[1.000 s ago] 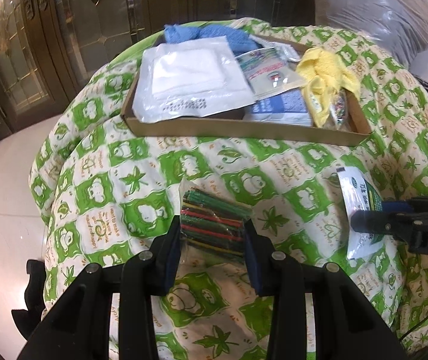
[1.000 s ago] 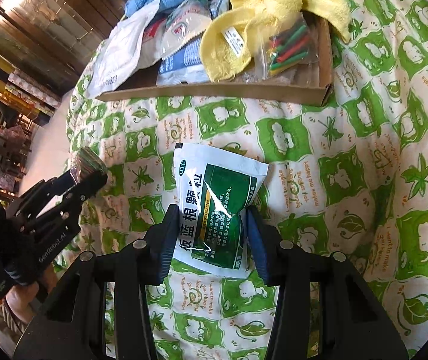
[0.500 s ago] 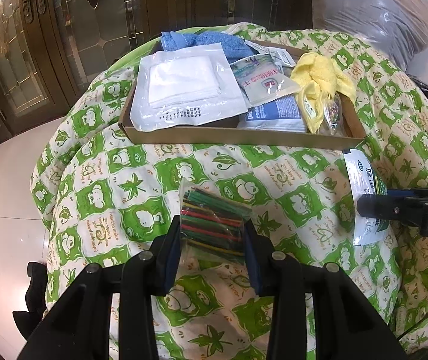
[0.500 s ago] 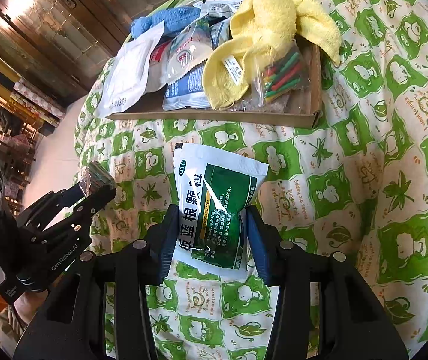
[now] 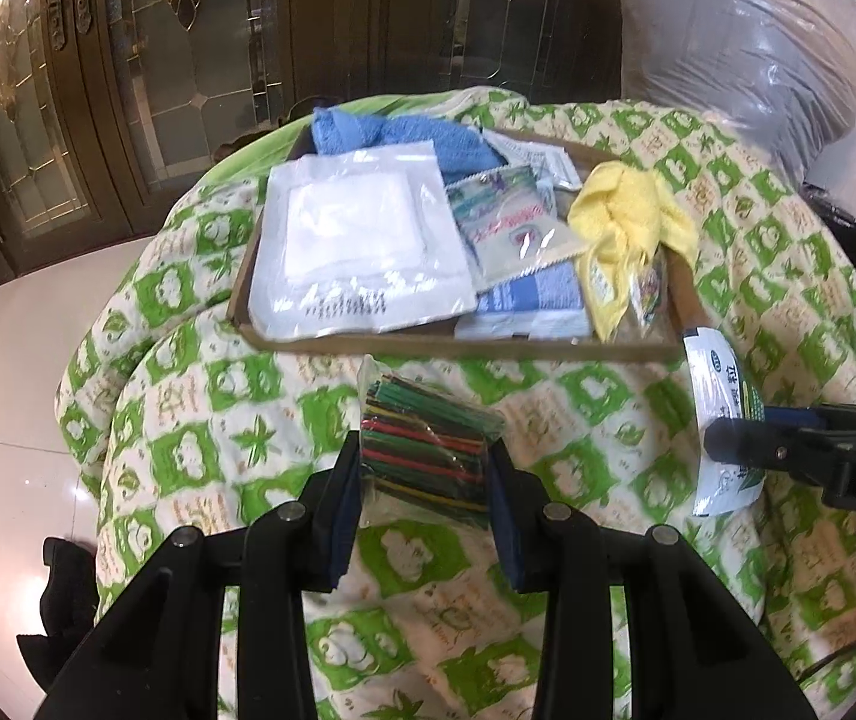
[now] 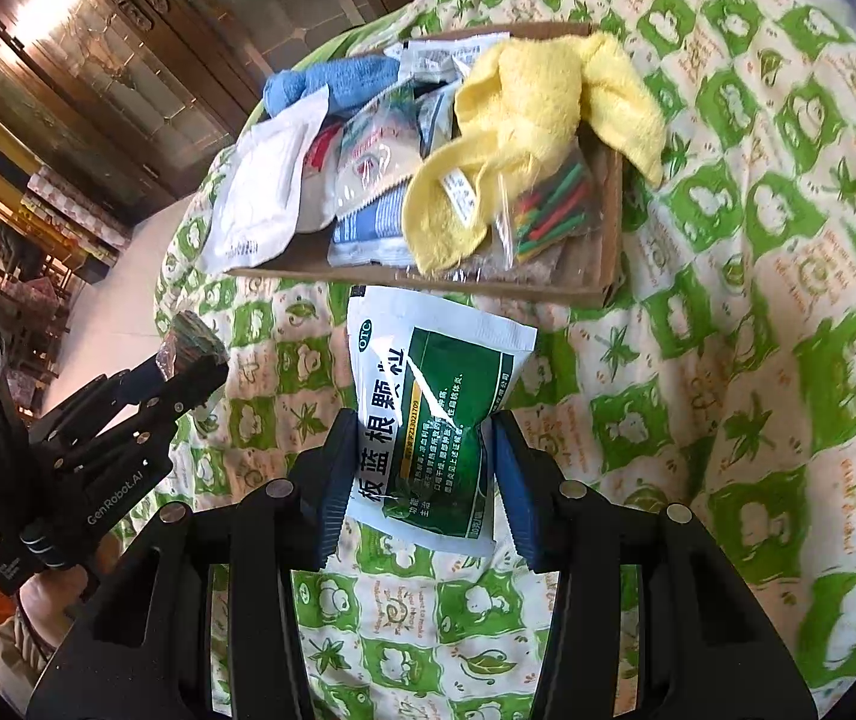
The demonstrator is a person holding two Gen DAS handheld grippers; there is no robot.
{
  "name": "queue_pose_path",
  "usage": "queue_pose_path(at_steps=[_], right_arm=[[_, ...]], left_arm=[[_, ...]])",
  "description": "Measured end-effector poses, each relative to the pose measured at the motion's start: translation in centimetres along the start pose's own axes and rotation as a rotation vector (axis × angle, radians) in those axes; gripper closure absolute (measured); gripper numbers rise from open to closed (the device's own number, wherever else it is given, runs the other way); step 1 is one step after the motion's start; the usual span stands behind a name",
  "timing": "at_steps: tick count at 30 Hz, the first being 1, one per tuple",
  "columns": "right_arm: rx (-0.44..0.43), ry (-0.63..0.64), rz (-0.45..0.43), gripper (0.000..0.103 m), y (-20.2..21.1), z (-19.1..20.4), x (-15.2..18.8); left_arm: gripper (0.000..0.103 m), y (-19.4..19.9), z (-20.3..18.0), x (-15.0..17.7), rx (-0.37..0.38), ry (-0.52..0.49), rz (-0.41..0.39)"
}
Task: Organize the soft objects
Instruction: 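Carry the stick bundle in the left tool while the right tool carries the green sachet to the tray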
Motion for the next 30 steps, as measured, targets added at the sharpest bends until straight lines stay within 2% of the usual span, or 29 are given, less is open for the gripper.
queue_pose_path(at_steps=[13,30], right_arm=[[0.036,0.042,-0.019,0.059,2.0,-0.1,-2.7],[0.074,0.081,-0.005,0.059,1.5,0.6,-6.6]], left_arm=[[0.066,-0.6,-1.3,-4.6,-0.007,-0.039,-0.032],[0.066,-2.5,-0.7,-6.8,-0.009,-0.034,-0.026]])
Point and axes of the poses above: each gripper's, at about its wrist camera, not at the fingertips, and y roughly against the way its jaws point, z to its left, x to its underside, the point moved 5 cm from there along -y, roughly the way its jaws point, and after that the axes turned 8 degrees about -y, right-handed, at the moved point
